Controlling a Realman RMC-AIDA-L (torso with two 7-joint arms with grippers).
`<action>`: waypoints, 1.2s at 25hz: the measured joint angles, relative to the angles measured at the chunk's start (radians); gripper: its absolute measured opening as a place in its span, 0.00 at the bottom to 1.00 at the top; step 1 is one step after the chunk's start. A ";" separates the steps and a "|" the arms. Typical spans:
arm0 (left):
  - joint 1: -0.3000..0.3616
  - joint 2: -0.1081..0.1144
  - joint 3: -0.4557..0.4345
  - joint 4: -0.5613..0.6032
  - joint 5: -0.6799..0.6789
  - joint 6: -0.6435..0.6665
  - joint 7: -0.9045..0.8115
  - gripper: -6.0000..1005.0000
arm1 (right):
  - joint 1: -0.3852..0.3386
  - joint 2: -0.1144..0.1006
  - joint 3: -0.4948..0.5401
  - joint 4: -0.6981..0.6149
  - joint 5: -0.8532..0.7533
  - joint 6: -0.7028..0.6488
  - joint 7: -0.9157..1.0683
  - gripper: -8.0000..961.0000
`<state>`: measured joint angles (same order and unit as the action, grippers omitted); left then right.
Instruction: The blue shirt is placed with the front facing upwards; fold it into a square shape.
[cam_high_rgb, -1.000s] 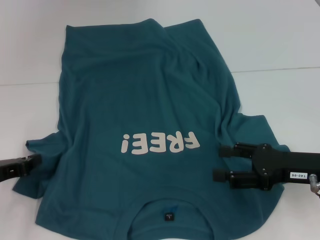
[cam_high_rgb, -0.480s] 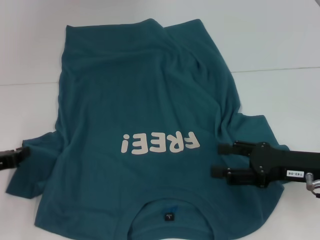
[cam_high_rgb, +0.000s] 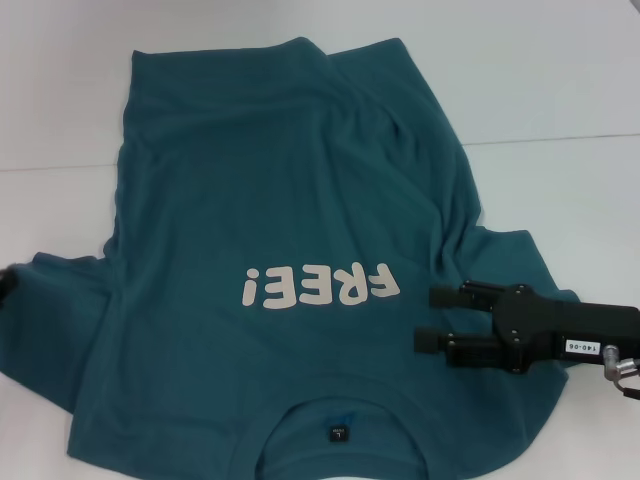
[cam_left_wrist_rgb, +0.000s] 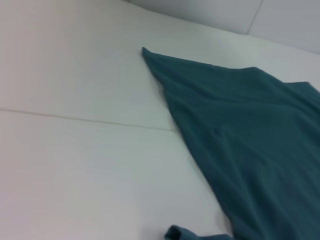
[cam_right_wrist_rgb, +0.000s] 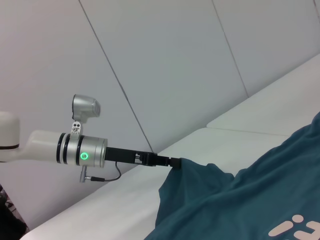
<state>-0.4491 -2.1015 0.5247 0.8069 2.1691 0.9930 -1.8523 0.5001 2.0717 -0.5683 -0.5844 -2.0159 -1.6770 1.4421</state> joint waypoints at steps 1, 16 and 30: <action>-0.002 0.000 0.000 0.004 0.003 -0.008 0.000 0.00 | 0.000 0.000 0.000 0.000 0.000 0.000 0.000 0.92; -0.019 0.000 0.002 0.024 0.008 -0.086 -0.002 0.00 | 0.004 0.001 -0.001 -0.001 0.002 0.000 0.009 0.92; -0.022 -0.020 0.002 0.028 0.008 -0.002 -0.015 0.00 | 0.010 0.000 -0.001 -0.003 0.002 0.000 0.012 0.92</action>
<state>-0.4711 -2.1212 0.5268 0.8348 2.1774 0.9912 -1.8674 0.5101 2.0722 -0.5691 -0.5876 -2.0141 -1.6769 1.4542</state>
